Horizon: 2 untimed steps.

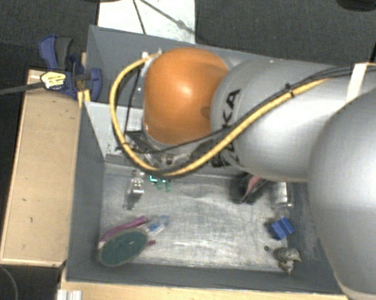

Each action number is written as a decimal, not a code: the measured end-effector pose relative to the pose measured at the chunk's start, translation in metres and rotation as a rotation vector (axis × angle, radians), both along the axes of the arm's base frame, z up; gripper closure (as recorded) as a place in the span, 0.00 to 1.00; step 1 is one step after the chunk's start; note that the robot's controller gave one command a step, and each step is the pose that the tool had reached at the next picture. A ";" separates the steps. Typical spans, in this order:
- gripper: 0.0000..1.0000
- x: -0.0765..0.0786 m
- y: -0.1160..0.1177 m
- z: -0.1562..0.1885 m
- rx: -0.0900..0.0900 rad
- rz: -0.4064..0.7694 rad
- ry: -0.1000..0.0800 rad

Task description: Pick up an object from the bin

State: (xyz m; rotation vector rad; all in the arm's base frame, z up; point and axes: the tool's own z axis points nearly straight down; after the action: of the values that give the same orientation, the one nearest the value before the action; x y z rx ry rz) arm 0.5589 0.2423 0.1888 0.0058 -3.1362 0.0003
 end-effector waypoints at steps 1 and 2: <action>0.00 -0.041 -0.022 -0.098 0.012 0.052 -0.032; 0.00 -0.054 -0.086 -0.102 0.002 0.130 -0.053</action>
Offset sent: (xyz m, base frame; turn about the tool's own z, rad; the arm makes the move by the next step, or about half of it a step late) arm -0.0536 -0.0276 -0.1188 -0.0573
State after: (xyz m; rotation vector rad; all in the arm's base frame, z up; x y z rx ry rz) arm 0.5049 0.1565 0.0864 0.2123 -3.1817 -0.0018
